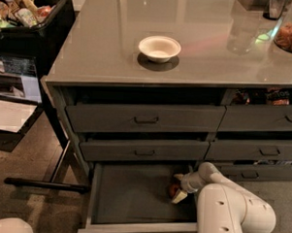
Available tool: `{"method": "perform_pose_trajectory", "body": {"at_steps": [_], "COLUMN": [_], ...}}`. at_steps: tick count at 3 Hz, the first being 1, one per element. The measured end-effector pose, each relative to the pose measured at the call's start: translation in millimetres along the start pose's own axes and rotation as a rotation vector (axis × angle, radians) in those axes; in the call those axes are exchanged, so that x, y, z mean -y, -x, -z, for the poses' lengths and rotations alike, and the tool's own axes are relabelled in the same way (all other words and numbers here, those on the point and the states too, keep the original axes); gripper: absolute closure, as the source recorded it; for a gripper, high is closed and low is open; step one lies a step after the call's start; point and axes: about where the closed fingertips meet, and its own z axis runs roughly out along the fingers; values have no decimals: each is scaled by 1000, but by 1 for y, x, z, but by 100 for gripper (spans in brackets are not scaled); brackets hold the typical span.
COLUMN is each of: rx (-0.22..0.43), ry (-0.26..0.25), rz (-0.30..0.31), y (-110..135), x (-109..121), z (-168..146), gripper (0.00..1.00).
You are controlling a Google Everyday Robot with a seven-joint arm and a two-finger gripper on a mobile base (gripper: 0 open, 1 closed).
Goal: Pick apple from bottom drawer and place on counter
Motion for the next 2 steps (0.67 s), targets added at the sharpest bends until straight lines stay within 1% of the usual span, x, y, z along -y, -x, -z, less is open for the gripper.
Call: {"method": "perform_pose_trajectory", "body": {"at_steps": [1,2], "rx": [1,-17], "ry": [-38,-106], "rz": [5,0], "y": [1,1], "x": [3,3], "z": [15,46], "gripper": [42,64]}}
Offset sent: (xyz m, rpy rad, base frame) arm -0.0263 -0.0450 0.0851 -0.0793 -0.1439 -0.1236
